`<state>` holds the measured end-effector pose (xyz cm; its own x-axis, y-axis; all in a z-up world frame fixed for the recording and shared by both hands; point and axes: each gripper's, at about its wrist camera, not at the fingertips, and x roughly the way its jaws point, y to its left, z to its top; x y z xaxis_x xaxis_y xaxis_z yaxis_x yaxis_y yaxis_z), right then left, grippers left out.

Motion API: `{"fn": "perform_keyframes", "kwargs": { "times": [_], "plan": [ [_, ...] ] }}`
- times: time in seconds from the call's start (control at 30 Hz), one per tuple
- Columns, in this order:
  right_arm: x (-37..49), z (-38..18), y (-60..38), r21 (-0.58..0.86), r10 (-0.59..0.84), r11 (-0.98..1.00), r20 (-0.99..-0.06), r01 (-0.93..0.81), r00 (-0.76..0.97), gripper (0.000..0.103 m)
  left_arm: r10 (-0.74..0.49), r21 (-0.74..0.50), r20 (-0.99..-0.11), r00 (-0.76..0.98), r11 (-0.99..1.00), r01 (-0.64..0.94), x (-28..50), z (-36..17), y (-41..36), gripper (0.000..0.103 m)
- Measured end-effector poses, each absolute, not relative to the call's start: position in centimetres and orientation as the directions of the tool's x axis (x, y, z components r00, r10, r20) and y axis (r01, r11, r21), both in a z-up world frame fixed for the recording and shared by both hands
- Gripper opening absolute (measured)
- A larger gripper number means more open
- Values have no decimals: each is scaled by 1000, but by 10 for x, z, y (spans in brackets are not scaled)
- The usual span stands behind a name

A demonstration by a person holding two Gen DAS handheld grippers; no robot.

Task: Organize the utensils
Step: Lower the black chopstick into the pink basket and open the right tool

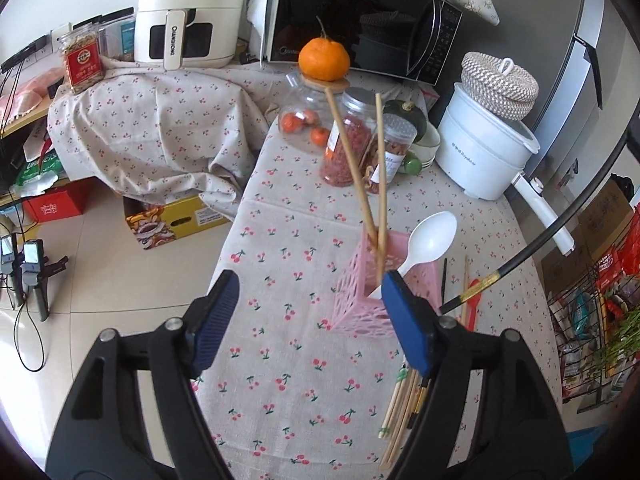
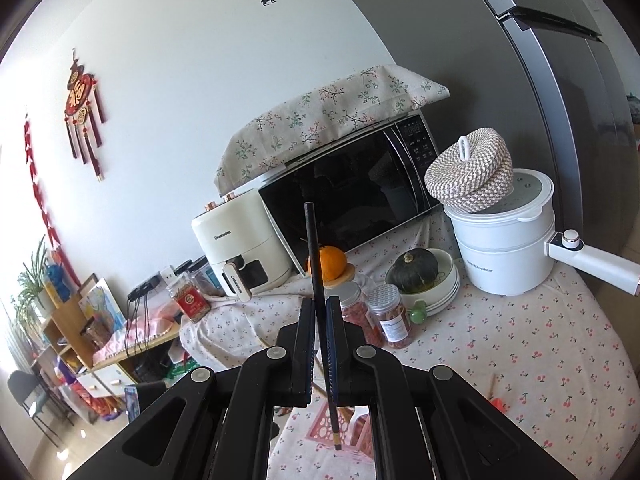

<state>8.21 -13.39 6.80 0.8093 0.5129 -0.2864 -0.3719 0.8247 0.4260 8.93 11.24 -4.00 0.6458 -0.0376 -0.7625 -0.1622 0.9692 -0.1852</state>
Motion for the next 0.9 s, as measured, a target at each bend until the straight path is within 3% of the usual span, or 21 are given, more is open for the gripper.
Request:
{"fn": "perform_keyframes", "kwargs": {
  "times": [0.5, 0.9],
  "plan": [
    [116, 31, -88, 398, 431, 867, -295, -301, 853, 5, -93, -212, -802, 590, 968, -136, 90, -53, 132, 74],
    [118, 46, -85, 406, 448, 854, -257, -325, 856, 5, -128, -246, -802, 583, 961, -127, 94, -54, 133, 74]
  ]
}}
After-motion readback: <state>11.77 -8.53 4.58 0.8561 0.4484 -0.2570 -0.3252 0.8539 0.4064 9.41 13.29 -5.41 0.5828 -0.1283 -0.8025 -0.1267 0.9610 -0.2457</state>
